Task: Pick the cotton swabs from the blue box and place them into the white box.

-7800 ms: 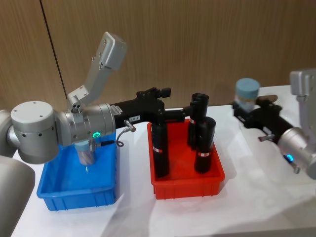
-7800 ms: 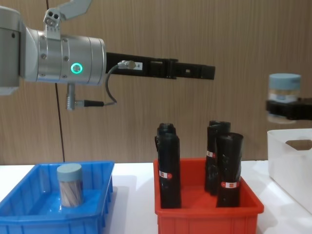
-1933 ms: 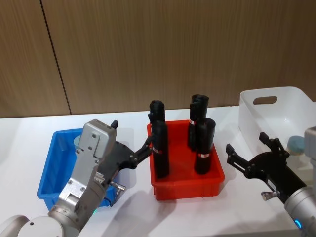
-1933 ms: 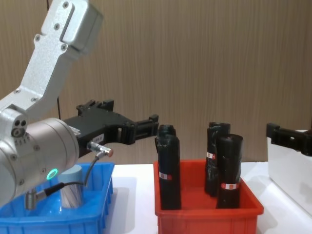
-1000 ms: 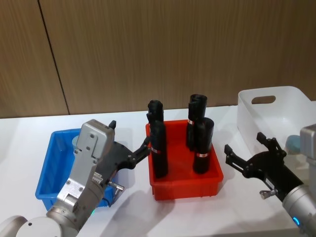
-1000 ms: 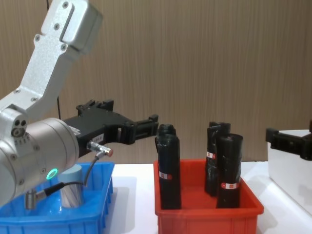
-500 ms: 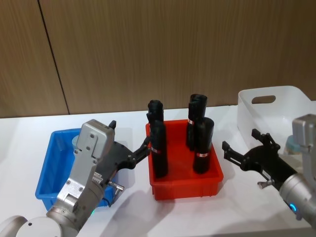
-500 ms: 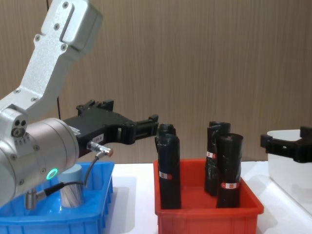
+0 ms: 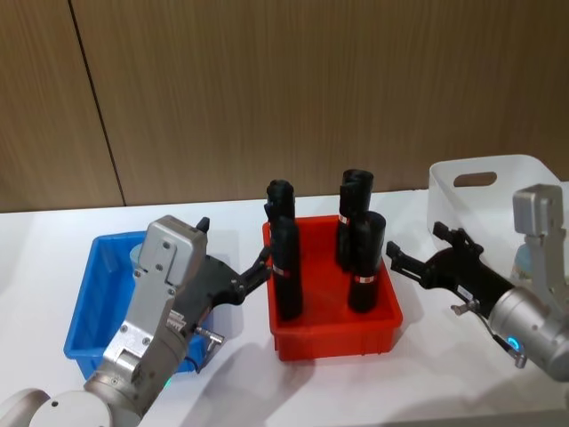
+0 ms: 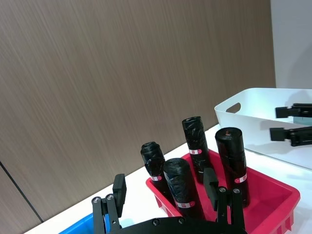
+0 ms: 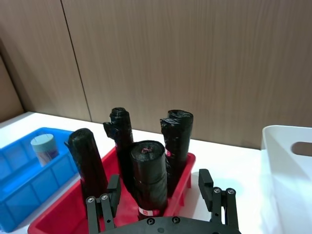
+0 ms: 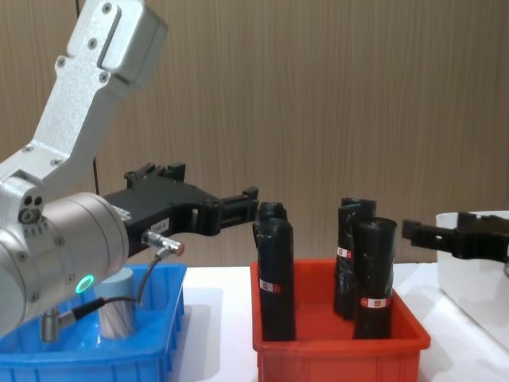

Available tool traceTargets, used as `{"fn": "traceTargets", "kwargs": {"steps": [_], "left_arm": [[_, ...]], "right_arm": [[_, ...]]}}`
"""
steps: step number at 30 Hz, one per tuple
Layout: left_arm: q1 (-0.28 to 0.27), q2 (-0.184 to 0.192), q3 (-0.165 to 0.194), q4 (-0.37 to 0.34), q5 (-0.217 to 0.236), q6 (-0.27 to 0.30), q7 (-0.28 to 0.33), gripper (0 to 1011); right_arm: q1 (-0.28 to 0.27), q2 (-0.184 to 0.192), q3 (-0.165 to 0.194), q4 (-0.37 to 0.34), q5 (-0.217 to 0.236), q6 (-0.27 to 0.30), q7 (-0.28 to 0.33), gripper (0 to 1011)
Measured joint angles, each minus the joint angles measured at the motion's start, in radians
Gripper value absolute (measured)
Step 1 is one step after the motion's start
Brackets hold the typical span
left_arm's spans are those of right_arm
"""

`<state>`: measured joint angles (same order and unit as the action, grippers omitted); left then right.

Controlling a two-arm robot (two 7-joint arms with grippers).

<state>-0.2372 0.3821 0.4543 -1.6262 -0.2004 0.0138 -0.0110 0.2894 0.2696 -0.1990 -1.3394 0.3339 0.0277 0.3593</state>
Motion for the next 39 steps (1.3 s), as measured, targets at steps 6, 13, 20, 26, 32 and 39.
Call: {"fn": "traceTargets", "kwargs": {"steps": [6, 13, 20, 26, 32, 39], "left_arm": [[0.0, 0.0, 0.0, 0.0, 0.0, 0.0, 0.0, 1004], [0.0, 0.0, 0.0, 0.0, 0.0, 0.0, 0.0, 1004], [0.0, 0.0, 0.0, 0.0, 0.0, 0.0, 0.0, 1004], [0.0, 0.0, 0.0, 0.0, 0.0, 0.0, 0.0, 1004], [0.0, 0.0, 0.0, 0.0, 0.0, 0.0, 0.0, 1004], [0.0, 0.0, 0.0, 0.0, 0.0, 0.0, 0.0, 1004]], "right_arm": [[0.065, -0.021, -0.003, 0.097, 0.02, -0.019, 0.062, 1001], [0.137, -0.046, -0.011, 0.209, 0.038, -0.045, 0.115, 1002], [0.198, -0.068, -0.017, 0.308, 0.051, -0.073, 0.154, 1002], [0.24, -0.081, -0.021, 0.38, 0.059, -0.096, 0.18, 1001], [0.274, -0.092, -0.024, 0.439, 0.062, -0.115, 0.2, 1001], [0.301, -0.1, -0.027, 0.486, 0.063, -0.129, 0.218, 1001]]}}
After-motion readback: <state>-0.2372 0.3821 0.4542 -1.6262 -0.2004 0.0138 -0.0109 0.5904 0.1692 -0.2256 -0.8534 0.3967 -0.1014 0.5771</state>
